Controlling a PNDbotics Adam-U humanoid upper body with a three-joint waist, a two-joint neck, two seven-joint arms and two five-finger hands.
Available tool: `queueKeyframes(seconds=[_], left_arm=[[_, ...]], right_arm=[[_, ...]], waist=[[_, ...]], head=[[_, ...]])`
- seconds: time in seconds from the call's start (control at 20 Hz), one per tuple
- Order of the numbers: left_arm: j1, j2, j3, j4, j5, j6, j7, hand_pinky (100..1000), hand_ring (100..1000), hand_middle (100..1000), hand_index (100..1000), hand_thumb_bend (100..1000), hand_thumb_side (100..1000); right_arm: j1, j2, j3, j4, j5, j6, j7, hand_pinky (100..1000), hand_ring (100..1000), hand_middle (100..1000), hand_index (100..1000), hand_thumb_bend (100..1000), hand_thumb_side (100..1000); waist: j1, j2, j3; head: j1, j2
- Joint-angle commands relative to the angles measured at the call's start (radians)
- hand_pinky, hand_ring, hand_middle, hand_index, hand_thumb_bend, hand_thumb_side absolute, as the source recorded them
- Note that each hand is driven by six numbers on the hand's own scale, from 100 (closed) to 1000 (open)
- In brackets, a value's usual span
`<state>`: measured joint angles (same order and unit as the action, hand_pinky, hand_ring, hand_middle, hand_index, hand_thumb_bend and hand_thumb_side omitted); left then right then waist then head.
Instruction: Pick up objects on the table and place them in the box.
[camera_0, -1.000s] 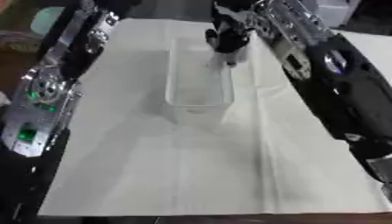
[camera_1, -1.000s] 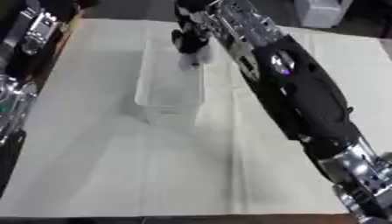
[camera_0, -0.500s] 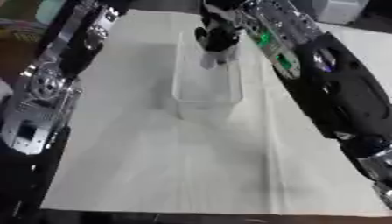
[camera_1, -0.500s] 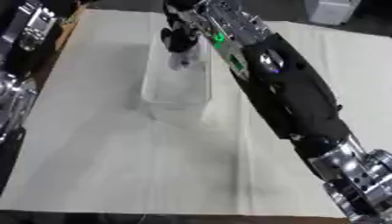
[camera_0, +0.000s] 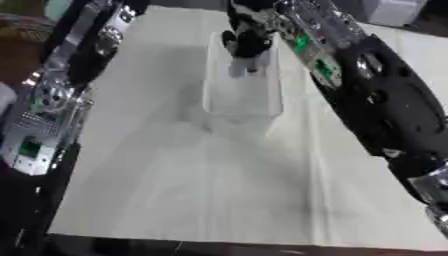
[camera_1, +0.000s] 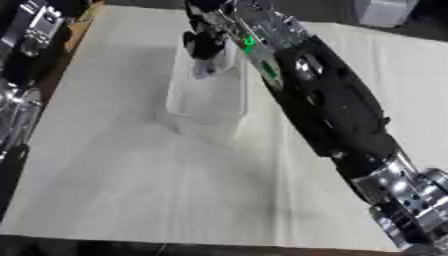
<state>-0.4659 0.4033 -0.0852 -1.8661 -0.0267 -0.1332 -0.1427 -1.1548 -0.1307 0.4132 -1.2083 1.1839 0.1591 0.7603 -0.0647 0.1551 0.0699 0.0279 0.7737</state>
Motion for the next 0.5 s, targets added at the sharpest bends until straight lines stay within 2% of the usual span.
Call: queueKeyframes(seconds=[0.05,0.1,0.15,0.2,0.25,0.3,0.35,0.4,0.45,0.5], left_arm=[[-0.017,0.011,0.0,-0.022,0.006,-0.002,-0.004,891,935,938,860,111,912],[-0.017,0.011,-0.001,-0.022,0.006,-0.002,-0.004,892,936,939,860,110,912],[-0.017,0.011,-0.001,-0.022,0.006,-0.002,-0.004,892,936,939,860,110,912],[-0.017,0.011,0.0,-0.022,0.006,-0.002,-0.004,892,936,939,860,110,913],[-0.016,0.012,0.0,-0.022,0.006,-0.002,-0.004,892,936,939,860,110,913],[-0.016,0.012,0.0,-0.022,0.006,-0.002,-0.004,892,936,939,860,110,913],[-0.016,0.012,0.0,-0.023,0.006,-0.002,-0.004,892,936,939,860,110,913],[-0.017,0.012,0.0,-0.023,0.006,-0.002,-0.004,893,936,939,860,110,913],[-0.016,0.012,0.0,-0.023,0.006,-0.002,-0.005,893,936,939,860,110,912],[-0.016,0.013,0.0,-0.023,0.006,-0.002,-0.005,893,937,939,860,110,913]], right_arm=[[-0.034,-0.001,-0.004,0.0,0.016,-0.009,-0.004,100,100,100,273,100,397],[-0.034,-0.001,-0.005,0.003,0.019,-0.01,-0.01,100,100,100,302,100,389],[-0.034,-0.001,-0.006,0.006,0.022,-0.011,-0.018,100,100,133,325,100,391],[-0.035,-0.002,-0.005,0.009,0.024,-0.015,-0.026,100,109,185,354,100,352],[-0.036,-0.003,-0.003,0.011,0.029,-0.021,-0.032,100,152,223,379,100,348],[-0.035,-0.002,-0.002,0.014,0.033,-0.028,-0.035,100,289,351,469,100,374],[-0.036,-0.002,-0.002,0.018,0.035,-0.036,-0.032,100,289,351,469,100,374],[-0.036,-0.002,-0.002,0.021,0.036,-0.043,-0.028,100,473,518,590,100,396],[-0.037,-0.001,-0.002,0.024,0.036,-0.049,-0.025,100,437,489,569,100,392],[-0.037,-0.001,-0.003,0.026,0.034,-0.054,-0.022,100,539,588,635,100,425]], waist=[[0.005,-0.012,0.002],[0.005,-0.012,0.002],[0.005,-0.011,0.003],[0.005,-0.01,0.003],[0.005,-0.01,0.003],[0.006,-0.01,0.003],[0.006,-0.009,0.002],[0.006,-0.009,0.002],[0.006,-0.008,0.002],[0.007,-0.008,0.002]], head=[[0.007,-0.004],[0.007,-0.004],[0.007,-0.004],[0.007,-0.004],[0.007,-0.004],[0.007,-0.004],[0.007,-0.004],[0.006,-0.004],[0.006,-0.004],[0.006,-0.004]])
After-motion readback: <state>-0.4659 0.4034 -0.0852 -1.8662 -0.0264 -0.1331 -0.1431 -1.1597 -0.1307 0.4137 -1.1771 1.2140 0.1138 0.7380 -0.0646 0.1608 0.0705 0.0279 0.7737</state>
